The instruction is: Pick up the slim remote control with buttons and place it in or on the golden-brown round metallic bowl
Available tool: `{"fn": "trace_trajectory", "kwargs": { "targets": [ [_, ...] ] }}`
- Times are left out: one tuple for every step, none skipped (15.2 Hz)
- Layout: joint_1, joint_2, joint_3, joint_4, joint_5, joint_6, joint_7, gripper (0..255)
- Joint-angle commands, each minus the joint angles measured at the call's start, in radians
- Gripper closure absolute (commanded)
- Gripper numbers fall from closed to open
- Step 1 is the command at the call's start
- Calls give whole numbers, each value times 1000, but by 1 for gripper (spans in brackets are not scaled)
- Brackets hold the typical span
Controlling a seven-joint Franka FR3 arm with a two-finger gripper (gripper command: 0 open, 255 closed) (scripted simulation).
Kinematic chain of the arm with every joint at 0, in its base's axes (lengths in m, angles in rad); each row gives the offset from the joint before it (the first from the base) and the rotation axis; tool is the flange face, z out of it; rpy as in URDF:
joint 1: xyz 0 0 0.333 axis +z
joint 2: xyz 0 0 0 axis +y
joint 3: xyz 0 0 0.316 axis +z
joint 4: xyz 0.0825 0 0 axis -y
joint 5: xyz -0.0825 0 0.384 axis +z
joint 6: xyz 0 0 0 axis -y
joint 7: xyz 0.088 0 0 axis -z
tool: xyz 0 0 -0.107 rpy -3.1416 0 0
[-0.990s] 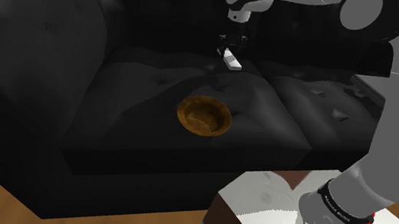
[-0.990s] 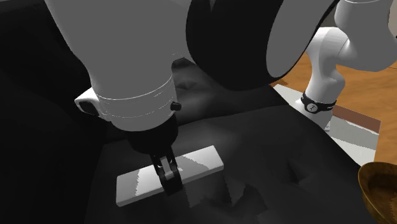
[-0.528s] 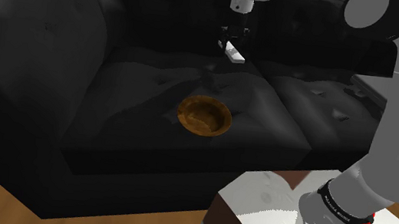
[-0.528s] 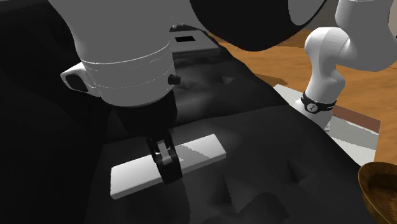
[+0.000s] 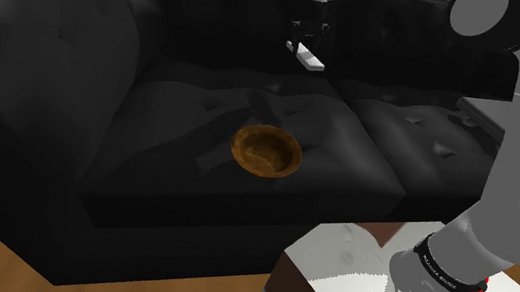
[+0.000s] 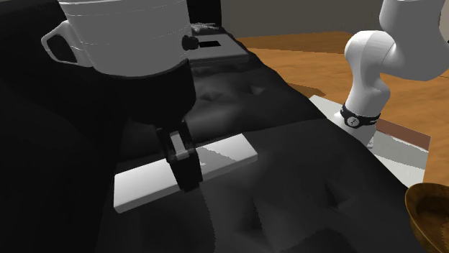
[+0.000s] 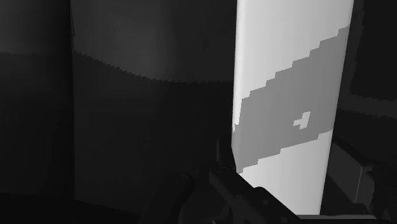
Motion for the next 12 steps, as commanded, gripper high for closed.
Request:
{"fn": "trace_trajectory", "kwargs": {
  "targets": [
    [-1, -3, 0, 22, 0, -25, 0, 255],
    [-1, -3, 0, 36, 0, -39, 0, 255],
    [-2, -2, 0, 51, 0, -53, 0, 255],
    [-2, -2, 0, 59, 0, -61, 0, 255],
    [11, -43, 2, -4, -3, -38, 14, 255],
    [24, -81, 6, -63, -6, -17, 29, 255],
    [37, -118, 9, -118, -9, 1, 44, 255],
    [49, -152, 13, -169, -11, 18, 59, 255],
    [62, -185, 18, -217, -13, 33, 75, 255],
    [73, -216, 23, -262, -15, 47, 91, 255],
    [85, -247, 28, -304, -17, 60, 107, 255],
    [96, -276, 35, -344, -19, 71, 124, 255]
  ]
}}
